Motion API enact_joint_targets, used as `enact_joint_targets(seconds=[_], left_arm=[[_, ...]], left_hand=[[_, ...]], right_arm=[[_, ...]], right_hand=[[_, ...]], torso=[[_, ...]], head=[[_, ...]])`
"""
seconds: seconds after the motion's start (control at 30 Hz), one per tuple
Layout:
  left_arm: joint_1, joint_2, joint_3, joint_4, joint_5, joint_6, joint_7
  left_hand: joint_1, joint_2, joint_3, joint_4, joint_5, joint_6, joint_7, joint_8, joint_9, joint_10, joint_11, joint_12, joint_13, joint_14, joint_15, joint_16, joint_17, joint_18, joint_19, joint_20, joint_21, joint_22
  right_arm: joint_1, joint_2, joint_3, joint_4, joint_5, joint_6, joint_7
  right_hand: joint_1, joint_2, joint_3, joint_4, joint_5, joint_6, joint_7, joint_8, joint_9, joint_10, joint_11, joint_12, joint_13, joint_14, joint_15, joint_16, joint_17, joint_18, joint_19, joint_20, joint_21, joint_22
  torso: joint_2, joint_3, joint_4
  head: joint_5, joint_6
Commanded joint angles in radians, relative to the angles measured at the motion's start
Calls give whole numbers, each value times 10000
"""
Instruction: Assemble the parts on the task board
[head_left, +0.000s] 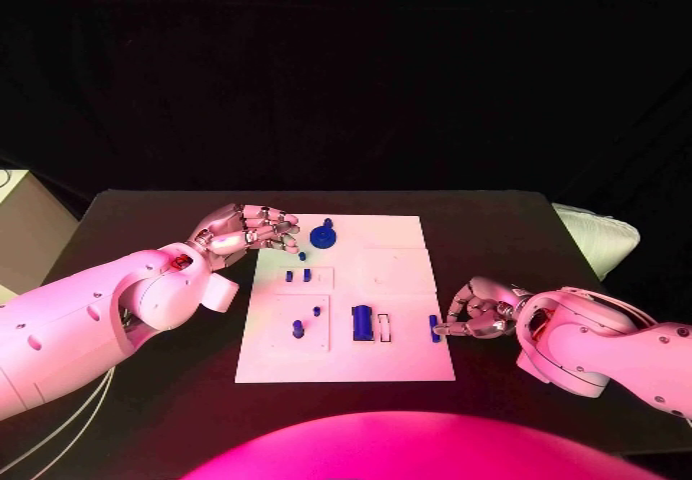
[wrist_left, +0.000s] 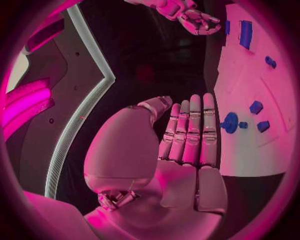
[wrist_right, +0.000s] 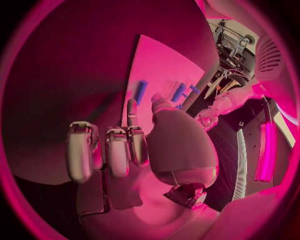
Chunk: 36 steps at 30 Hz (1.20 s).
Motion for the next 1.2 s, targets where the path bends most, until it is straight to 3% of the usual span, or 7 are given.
enact_joint_targets(seconds=[0.03, 0.57, 0.83, 0.93, 0.97, 1.13, 1.2], left_arm=[[-6, 11, 8, 37, 56, 160, 60], [-8, -13, 8, 58, 56, 177, 61], [-9, -30, 8, 66, 56, 180, 58], [-9, -35, 8, 68, 56, 182, 52], [-9, -36, 8, 68, 56, 183, 51], [-10, -46, 8, 73, 58, 186, 43], [-10, -48, 8, 73, 58, 188, 40]], left_hand=[[-30, 32, 8, 35, 15, -4, 34, -54, -14, 2, 64, -43, 4, 50, 23, -66, 10, 17, 6, 28, -38, -13], [-46, 38, 8, 47, 15, -3, 33, -56, -15, 4, 64, -47, 6, 57, 24, -84, 31, 19, 12, 32, -51, -23], [-46, 38, 8, 47, 15, -3, 33, -56, -15, 4, 64, -47, 6, 57, 24, -84, 31, 19, 12, 32, -51, -23], [-52, 43, 9, 52, 16, -3, 34, -56, -16, 4, 65, -49, 6, 59, 24, -89, 36, 19, 13, 33, -54, -25], [-54, 45, 9, 54, 16, -3, 35, -57, -16, 3, 65, -49, 6, 59, 24, -90, 38, 19, 14, 33, -55, -26], [-54, 45, 9, 54, 16, -3, 35, -57, -16, 3, 65, -49, 6, 59, 24, -90, 38, 19, 14, 33, -55, -26], [-54, 45, 9, 54, 16, -3, 35, -57, -16, 3, 65, -49, 6, 59, 24, -90, 38, 19, 14, 33, -55, -26]], right_arm=[[-74, 144, 2, -92, -612, -24, -562], [-334, 819, 4, -495, -1133, -96, -878], [-386, 1109, 4, -751, -1555, -155, -1036], [-394, 1193, 4, -829, -1678, -92, -1056], [-398, 1218, 4, -848, -1715, -41, -1063], [-410, 1299, 2, -885, -1876, 256, -1095], [-414, 1320, 1, -880, -1968, 350, -1111]], right_hand=[[-110, -2, -45, -9, 1, 64, 2, -57, 10, 616, -51, -39, 2100, 1019, -41, 44, 2600, -45, 821, -20, -17, 2298], [-131, 17, -21, -27, -4, 67, -5, -62, 14, 613, -58, -46, 2097, 1017, -45, 41, 2596, -39, 815, -25, -52, 2290], [652, 55, 426, -141, 61, 13, -7, -158, 12, 605, -68, -72, 2093, 1016, -60, 36, 2589, -37, 811, -47, -66, 2286], [1322, -195, 776, -298, -694, -104, 59, -329, -59, 576, -17, -123, 2070, 1015, -27, 34, 2586, -31, 802, -32, -110, 2276], [1442, -234, 841, -335, -696, -115, 69, -360, -75, 576, -10, -124, 2071, 1013, -19, 30, 2580, -31, 800, -26, -115, 2275], [2577, -500, 1825, -797, -18, -6, 156, -693, -310, 539, 49, -173, 2056, 1016, 39, 36, 2590, -35, 799, 14, -90, 2282], [2719, -672, 2346, -906, 516, 112, 183, -813, -406, 523, 70, -195, 2050, 1015, 60, 34, 2587, -33, 796, 25, -101, 2280]], torso=[[-3, 5, -1], [-6, 1, -13], [-5, -3, -2], [-5, -2, -5], [-6, -2, -2], [-12, -5, -3], [-16, -7, -7]], head=[[15, -1], [52, -1], [58, -1], [70, -1], [79, -1], [72, -1], [78, -1]])
